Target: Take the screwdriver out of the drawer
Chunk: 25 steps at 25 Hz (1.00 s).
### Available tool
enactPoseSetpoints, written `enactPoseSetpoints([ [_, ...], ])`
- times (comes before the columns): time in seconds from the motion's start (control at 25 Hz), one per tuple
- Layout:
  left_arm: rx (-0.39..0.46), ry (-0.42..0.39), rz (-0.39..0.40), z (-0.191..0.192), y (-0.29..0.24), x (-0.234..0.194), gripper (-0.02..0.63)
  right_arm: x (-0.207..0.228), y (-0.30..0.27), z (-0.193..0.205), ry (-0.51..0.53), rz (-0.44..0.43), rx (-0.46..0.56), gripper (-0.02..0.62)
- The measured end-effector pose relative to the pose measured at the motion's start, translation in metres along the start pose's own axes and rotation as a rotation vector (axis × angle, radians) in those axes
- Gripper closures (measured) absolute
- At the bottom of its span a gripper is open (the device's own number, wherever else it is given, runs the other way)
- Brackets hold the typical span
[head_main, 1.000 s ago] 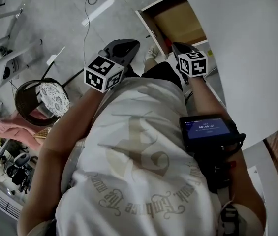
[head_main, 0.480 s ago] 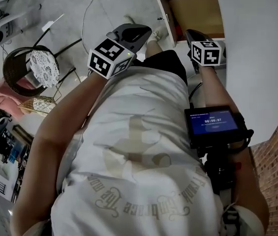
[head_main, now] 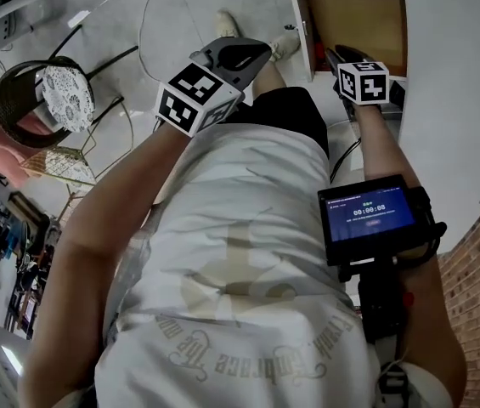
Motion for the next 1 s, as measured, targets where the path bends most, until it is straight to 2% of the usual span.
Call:
enactPoseSetpoints([
  [0.2,0.024,0.024,-0.016,0.001,-0.010,0.003,0.584,0.014,-0.004,0.016,0.053,-0.013,-0.092,0.483],
  [0.36,0.021,0.052,-0.015,0.004,-0.021,-0.019,0.584,0.025,-0.025,0.017,0.054,-0.022,-0.162,0.483],
  [0.8,0.015,0.064,-0.021,0.017,-0.049,-0.048,0.584,0.036,-0.071,0.014,0.097,-0.076,-0.230,0.488],
  [1.0,-0.007,0.085,-0.023,0.043,-0.057,-0.068,0.584,0.036,-0.109,0.023,0.136,-0.094,-0.290,0.488],
])
Point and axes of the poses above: the fingertips, and each gripper's own axes: y backward along the fingers, x to its right, z out of its underside, the point moved 3 cm from there along y, backward along the fingers, and after that the axes turned 6 degrees about y, right-handed, at the moved point
